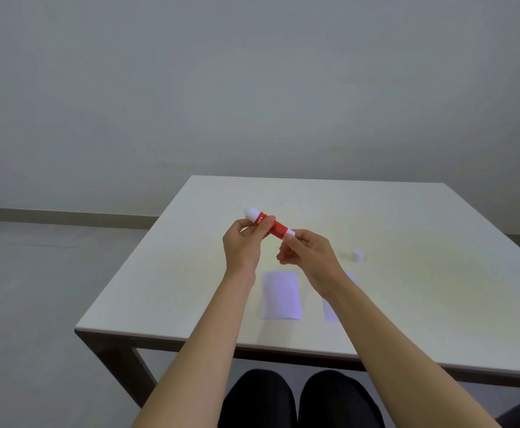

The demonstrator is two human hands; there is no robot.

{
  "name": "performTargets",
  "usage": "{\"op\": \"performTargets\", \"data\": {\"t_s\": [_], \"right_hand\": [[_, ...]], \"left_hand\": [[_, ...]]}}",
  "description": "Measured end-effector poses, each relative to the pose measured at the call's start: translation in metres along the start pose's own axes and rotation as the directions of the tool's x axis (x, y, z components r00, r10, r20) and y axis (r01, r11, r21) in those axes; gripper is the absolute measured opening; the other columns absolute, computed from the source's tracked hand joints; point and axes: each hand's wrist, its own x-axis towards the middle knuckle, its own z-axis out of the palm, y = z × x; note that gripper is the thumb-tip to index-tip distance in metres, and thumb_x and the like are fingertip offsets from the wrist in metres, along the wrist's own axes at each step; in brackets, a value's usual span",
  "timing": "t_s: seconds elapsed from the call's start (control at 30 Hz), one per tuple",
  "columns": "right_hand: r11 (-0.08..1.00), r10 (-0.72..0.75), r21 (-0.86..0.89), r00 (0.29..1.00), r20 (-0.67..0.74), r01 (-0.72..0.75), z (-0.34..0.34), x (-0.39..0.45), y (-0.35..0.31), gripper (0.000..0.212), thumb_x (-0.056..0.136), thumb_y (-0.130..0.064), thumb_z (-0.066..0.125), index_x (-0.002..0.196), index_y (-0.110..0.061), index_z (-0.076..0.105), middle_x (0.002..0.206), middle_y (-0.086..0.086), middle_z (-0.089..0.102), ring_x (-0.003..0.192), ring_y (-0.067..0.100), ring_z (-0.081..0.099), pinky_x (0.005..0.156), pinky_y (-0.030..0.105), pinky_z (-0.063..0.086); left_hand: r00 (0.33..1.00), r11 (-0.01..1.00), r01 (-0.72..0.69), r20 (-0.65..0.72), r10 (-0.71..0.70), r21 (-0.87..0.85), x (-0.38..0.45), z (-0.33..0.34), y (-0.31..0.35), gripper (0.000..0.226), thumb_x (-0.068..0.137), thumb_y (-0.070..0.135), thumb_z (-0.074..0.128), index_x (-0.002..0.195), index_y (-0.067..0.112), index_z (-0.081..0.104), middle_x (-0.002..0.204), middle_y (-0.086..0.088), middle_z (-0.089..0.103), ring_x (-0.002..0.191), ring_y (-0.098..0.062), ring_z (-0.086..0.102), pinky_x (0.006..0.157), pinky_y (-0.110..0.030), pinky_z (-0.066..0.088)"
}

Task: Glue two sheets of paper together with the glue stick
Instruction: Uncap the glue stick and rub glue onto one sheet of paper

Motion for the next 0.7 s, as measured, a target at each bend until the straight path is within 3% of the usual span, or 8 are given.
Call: {"op": "performTargets", "data": {"t_s": [0.07, 0.17, 0.27, 0.37, 0.43, 0.57, 0.63, 0.7], "right_hand": [[0.994, 0.113, 0.014, 0.993, -0.036, -0.113, 0.003, 0.000, -0.003, 0.036, 0.100, -0.029, 0.044, 0.084, -0.003, 0.062, 0.057, 0.004, 0.054, 0.051, 0.021, 0.058, 0.056, 0.028, 0.051], [0.956, 0.292, -0.003, 0.951, -0.104, -0.293, 0.006, 0.001, -0.007, 0.051, 0.099, -0.043, 0.035, 0.069, -0.007, 0.054, 0.043, -0.001, 0.043, 0.041, 0.021, 0.048, 0.049, 0.027, 0.043], [0.967, 0.255, 0.008, 0.965, -0.055, -0.255, 0.005, 0.000, -0.008, 0.044, 0.098, -0.040, 0.043, 0.084, -0.004, 0.063, 0.056, 0.004, 0.056, 0.048, 0.021, 0.057, 0.052, 0.028, 0.050], [0.977, 0.150, 0.151, 0.989, 0.010, -0.150, 0.003, 0.000, -0.009, 0.022, 0.096, -0.021, 0.053, 0.108, -0.002, 0.057, 0.077, 0.011, 0.060, 0.059, 0.022, 0.062, 0.061, 0.030, 0.053], [0.964, 0.169, 0.210, 0.986, 0.006, -0.166, 0.004, -0.001, -0.009, 0.020, 0.097, -0.019, 0.051, 0.096, 0.000, 0.058, 0.072, 0.011, 0.055, 0.056, 0.024, 0.057, 0.059, 0.031, 0.052], [0.914, 0.400, 0.129, 0.910, -0.113, -0.386, 0.010, 0.000, -0.013, 0.046, 0.099, -0.039, 0.038, 0.072, -0.006, 0.055, 0.049, 0.003, 0.045, 0.041, 0.021, 0.045, 0.048, 0.028, 0.043], [0.920, 0.392, 0.036, 0.909, -0.144, -0.391, 0.010, 0.001, -0.014, 0.051, 0.097, -0.046, 0.037, 0.069, -0.007, 0.055, 0.043, 0.001, 0.045, 0.038, 0.019, 0.045, 0.046, 0.027, 0.042], [0.943, 0.333, 0.038, 0.939, -0.082, -0.331, 0.006, 0.001, -0.014, 0.044, 0.096, -0.043, 0.045, 0.079, -0.005, 0.061, 0.053, 0.004, 0.055, 0.043, 0.019, 0.052, 0.050, 0.028, 0.047]], "left_hand": [[1.000, 1.000, -0.016, 0.015, 0.016, 0.013, -0.001, 0.002, -0.001, 0.030, 0.072, 0.027, 0.080, 0.090, 0.011, 0.063, 0.092, -0.002, 0.076, 0.088, -0.010, 0.072, 0.060, -0.006, 0.041], [0.999, 0.998, -0.031, 0.027, 0.029, 0.050, -0.001, 0.005, -0.003, 0.029, 0.072, 0.027, 0.081, 0.088, 0.011, 0.064, 0.092, -0.003, 0.076, 0.091, -0.014, 0.071, 0.066, -0.013, 0.041], [1.000, 0.999, -0.020, 0.005, 0.020, 0.039, 0.001, 0.004, -0.003, 0.030, 0.072, 0.028, 0.081, 0.090, 0.010, 0.064, 0.092, -0.003, 0.076, 0.092, -0.014, 0.071, 0.065, -0.013, 0.041], [1.000, 0.999, -0.027, 0.003, 0.027, 0.033, 0.004, 0.000, -0.002, 0.029, 0.072, 0.028, 0.080, 0.090, 0.011, 0.065, 0.092, -0.004, 0.076, 0.090, -0.013, 0.072, 0.058, -0.005, 0.042], [1.000, 0.999, -0.027, 0.016, 0.026, 0.038, 0.004, 0.000, -0.001, 0.027, 0.072, 0.027, 0.080, 0.087, 0.011, 0.064, 0.094, -0.006, 0.076, 0.091, -0.014, 0.072, 0.061, -0.007, 0.042], [0.997, 0.998, -0.037, 0.069, 0.033, 0.058, 0.000, 0.004, -0.002, 0.026, 0.072, 0.026, 0.081, 0.085, 0.011, 0.063, 0.094, -0.005, 0.076, 0.095, -0.018, 0.071, 0.070, -0.016, 0.041], [0.996, 0.999, -0.032, 0.083, 0.029, 0.039, -0.001, 0.003, -0.002, 0.025, 0.072, 0.026, 0.080, 0.084, 0.012, 0.063, 0.094, -0.005, 0.077, 0.096, -0.019, 0.071, 0.072, -0.017, 0.040], [0.998, 0.999, -0.027, 0.062, 0.025, 0.034, 0.000, 0.001, -0.001, 0.024, 0.073, 0.027, 0.080, 0.084, 0.013, 0.063, 0.094, -0.005, 0.076, 0.096, -0.019, 0.071, 0.070, -0.016, 0.038]]}}
